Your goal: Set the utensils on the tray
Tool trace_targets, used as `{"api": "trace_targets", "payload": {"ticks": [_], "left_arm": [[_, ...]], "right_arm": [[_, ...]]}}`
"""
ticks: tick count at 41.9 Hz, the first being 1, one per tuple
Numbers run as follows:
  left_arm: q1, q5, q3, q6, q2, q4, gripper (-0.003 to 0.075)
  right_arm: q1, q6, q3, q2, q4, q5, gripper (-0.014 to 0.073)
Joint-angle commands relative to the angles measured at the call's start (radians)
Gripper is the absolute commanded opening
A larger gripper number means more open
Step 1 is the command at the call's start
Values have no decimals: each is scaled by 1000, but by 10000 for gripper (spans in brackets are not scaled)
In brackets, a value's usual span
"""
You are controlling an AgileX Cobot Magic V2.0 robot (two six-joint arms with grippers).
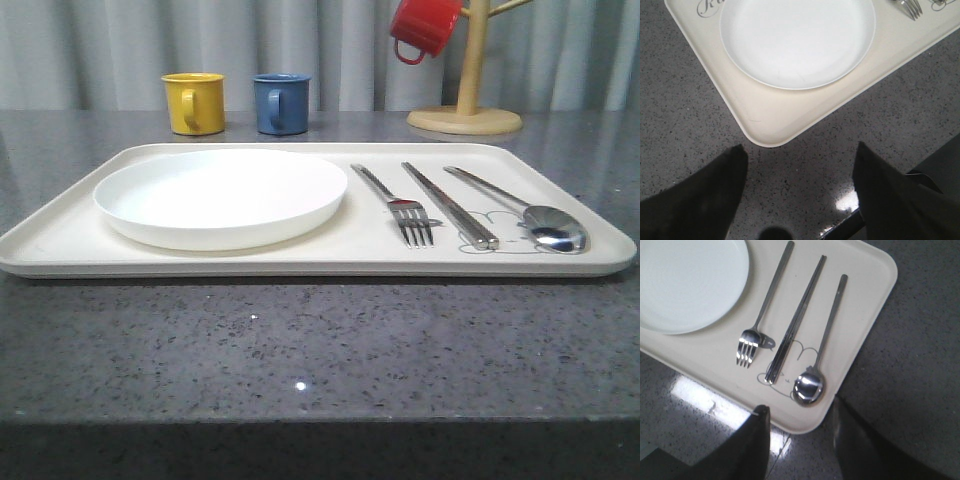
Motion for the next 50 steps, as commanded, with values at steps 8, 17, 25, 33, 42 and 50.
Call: {"api": "trace_targets", "payload": {"ticks": [8,17,25,33,42,50], "left_arm": [[-7,-55,-25,-7,-6,2,442],[-7,-53,-25,-7,-6,2,442],[-7,-53,-25,-7,-6,2,442],[-7,-53,-25,60,-6,2,442],[-7,-53,-25,67,-6,2,434],[-7,-55,-25,67,-6,2,191]], "right_arm": [[0,-2,183,-283,-6,-78,337],[0,13,336,-473,-6,-128,337],[0,13,409,-573,-6,-153,337],[0,13,415,-580,-7,-151,337],[0,13,415,-580,-7,-154,337],[0,13,415,-580,-7,-154,167]]}}
